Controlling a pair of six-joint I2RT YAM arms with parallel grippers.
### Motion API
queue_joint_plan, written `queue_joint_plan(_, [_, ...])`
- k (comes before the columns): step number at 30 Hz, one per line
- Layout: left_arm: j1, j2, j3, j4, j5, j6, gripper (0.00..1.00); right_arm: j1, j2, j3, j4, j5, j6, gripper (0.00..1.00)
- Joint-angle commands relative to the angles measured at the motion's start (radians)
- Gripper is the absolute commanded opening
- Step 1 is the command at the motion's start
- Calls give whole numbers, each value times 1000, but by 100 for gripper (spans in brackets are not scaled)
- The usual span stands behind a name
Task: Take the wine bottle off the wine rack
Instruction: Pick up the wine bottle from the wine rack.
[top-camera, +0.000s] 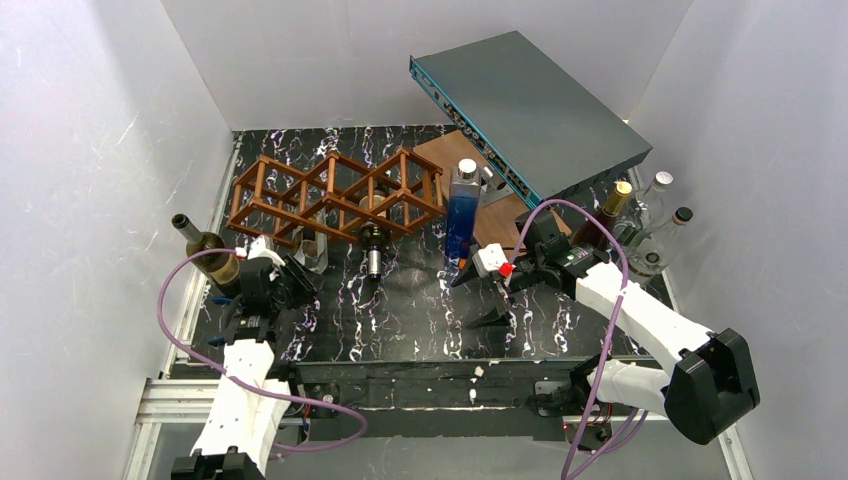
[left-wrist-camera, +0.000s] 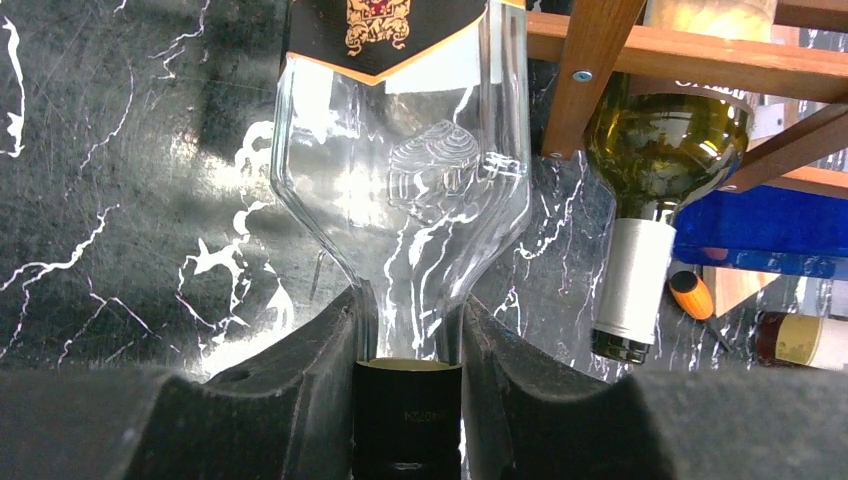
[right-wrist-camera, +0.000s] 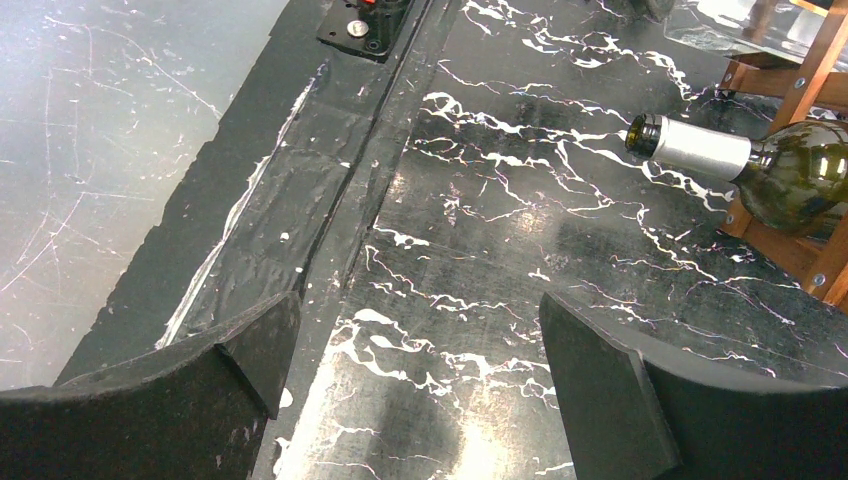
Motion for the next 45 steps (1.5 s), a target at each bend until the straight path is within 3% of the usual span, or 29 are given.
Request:
queue_joint_plan(1, [2, -60, 6, -102, 13, -54, 0, -52, -11, 24, -48, -13, -14, 98])
queue_joint_plan(26, [-7, -229, 128, -484, 55, -252, 0, -52, -8, 24, -49, -17, -16, 98])
queue_joint_plan(45, [-22, -349, 250, -717, 93, -269, 0, -50, -12, 24, -51, -24, -20, 98])
